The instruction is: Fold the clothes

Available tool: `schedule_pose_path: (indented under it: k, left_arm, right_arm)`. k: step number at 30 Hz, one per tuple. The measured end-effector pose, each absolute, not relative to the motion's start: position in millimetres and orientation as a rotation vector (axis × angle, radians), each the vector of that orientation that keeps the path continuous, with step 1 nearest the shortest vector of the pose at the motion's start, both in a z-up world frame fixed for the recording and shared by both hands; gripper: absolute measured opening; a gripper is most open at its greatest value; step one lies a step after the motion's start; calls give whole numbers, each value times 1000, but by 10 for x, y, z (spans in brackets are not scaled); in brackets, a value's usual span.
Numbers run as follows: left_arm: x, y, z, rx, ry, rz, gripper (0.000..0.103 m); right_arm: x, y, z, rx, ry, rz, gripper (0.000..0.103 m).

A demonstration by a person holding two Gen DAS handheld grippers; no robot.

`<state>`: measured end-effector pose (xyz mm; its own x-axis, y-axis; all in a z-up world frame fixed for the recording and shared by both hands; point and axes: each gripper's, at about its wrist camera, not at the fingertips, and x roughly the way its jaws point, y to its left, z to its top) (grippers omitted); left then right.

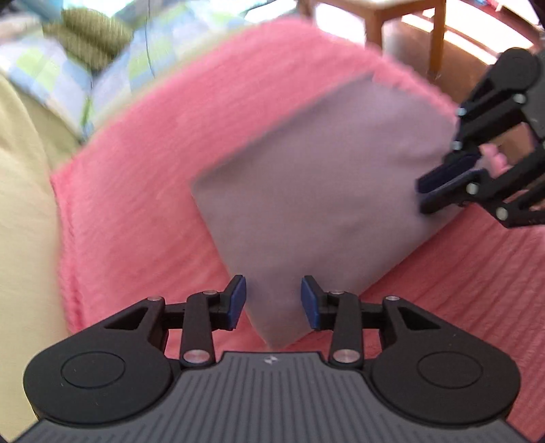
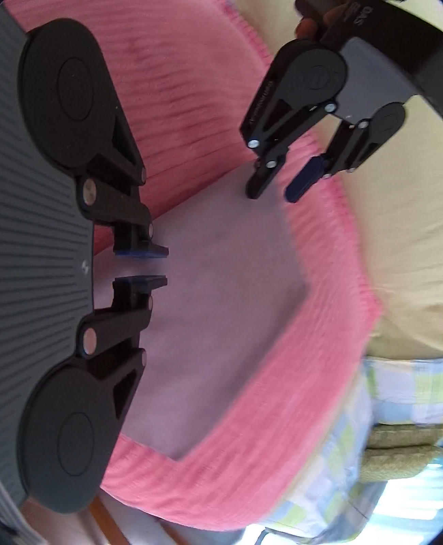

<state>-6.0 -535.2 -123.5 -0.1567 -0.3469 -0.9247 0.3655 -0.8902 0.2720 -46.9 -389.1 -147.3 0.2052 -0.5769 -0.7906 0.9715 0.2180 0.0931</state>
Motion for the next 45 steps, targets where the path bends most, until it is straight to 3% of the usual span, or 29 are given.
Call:
schedule_pose_path:
  k: [5, 7, 11, 16, 20, 28, 31, 39, 45]
  left_arm:
    - [-40, -5319, -970, 1608, 115, -1987, 47]
    - [-38, -5369, -926, 1582, 240, -1936, 53]
    - [-96, -5492, -1087, 1569, 395, -1811, 54]
    - [-57, -5491, -1079, 1549, 452, -1715, 54]
    - [-24, -5429, -1007, 1563, 525, -1626, 54]
    - [-74, -5336, -1011, 1453, 689, -1530, 54]
    - [-95, -5300, -955, 1420, 751, -1482, 54]
    - [29, -5343, -718, 1206, 1001, -1240, 55]
    - [61, -5347, -764, 1016, 1110, -982, 55]
  right_arm:
    - [-513, -3780, -1230, 687, 644, -1242, 12]
    - [-512, -3729, -1188, 686, 645, -1245, 17]
    - [-513, -3774, -1463, 758, 738, -1242, 18]
    - [-523, -3701, -1320, 719, 709, -1282, 20]
    - [-455, -3490, -1134, 679, 710, -1326, 30]
    - [-483, -3241, -1076, 804, 691, -1321, 30]
    - [-642, -3316, -917, 837, 667, -1326, 30]
    - [-959, -3724, -394, 738, 706, -1210, 50]
    - [-1114, -4402, -495, 634, 797, -903, 54]
